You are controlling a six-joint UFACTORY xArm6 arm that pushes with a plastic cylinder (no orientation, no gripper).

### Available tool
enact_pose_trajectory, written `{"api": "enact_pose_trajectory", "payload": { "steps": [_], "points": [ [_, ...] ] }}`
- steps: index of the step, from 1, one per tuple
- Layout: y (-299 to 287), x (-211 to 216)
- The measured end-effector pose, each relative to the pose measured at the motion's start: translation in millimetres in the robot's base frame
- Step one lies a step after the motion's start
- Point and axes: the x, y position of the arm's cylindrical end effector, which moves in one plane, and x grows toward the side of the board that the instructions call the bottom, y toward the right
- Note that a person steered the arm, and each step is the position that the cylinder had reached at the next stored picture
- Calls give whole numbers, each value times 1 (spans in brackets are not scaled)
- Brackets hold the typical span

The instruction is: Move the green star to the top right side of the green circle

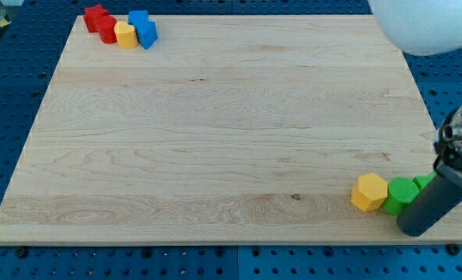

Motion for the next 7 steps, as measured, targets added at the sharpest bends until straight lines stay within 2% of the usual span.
{"api": "enact_pose_trajectory", "payload": {
  "steps": [3, 5, 6, 7],
  "points": [
    [19, 0],
    [71, 5],
    [78, -8],
    [60, -23]
  ]
}}
